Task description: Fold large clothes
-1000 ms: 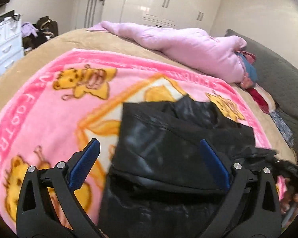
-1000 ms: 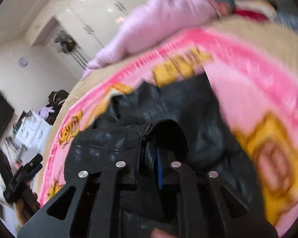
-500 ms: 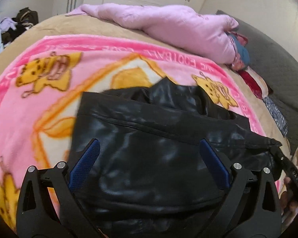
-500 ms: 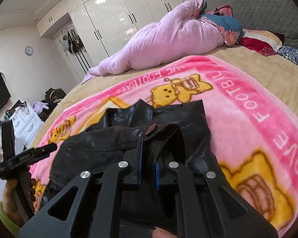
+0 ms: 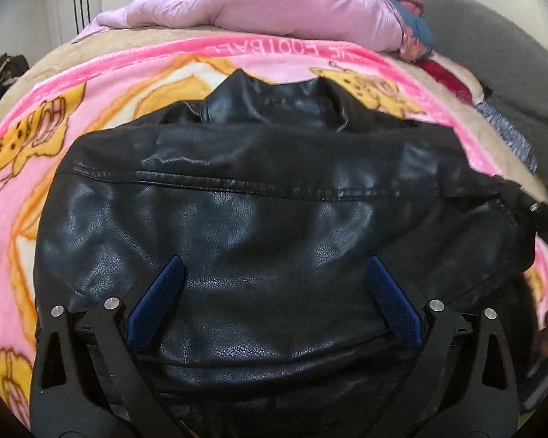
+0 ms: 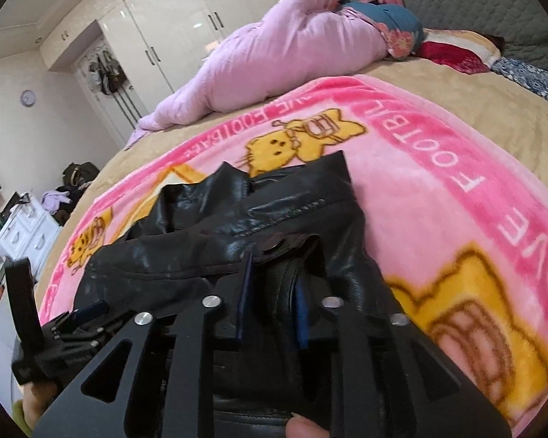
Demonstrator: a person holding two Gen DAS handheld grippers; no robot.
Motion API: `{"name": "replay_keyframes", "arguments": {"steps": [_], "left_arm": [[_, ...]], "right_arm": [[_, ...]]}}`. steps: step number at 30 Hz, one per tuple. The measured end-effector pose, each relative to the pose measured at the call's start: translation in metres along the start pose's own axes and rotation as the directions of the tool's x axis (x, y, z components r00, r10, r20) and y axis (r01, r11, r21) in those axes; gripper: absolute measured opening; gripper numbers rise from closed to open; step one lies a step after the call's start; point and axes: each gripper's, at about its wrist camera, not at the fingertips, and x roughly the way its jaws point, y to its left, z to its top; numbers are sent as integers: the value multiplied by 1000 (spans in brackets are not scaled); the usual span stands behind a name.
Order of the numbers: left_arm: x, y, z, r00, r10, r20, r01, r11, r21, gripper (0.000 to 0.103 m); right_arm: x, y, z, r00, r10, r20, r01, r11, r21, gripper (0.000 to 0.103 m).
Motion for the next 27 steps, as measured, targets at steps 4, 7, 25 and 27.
{"name": "replay_keyframes", "arguments": {"steps": [4, 7, 25, 27], "left_arm": [[3, -5, -6, 999, 49, 14, -49, 998, 41, 93], [4, -7, -10, 998, 63, 20, -64, 997, 53, 93], [-11, -8, -19, 999, -16, 35, 15, 999, 43, 93], [-19, -9, -23, 999, -43, 34, 41, 998, 45, 93]], "right_arm": [[-20, 1, 2, 994, -55, 96, 58, 998, -35, 40], [-23, 11, 4, 993, 7, 118, 2, 997, -80, 40], [50, 27, -16, 990, -82, -112, 62, 983, -171, 39], [38, 22, -16, 995, -37, -90, 24, 989, -144, 40]]}}
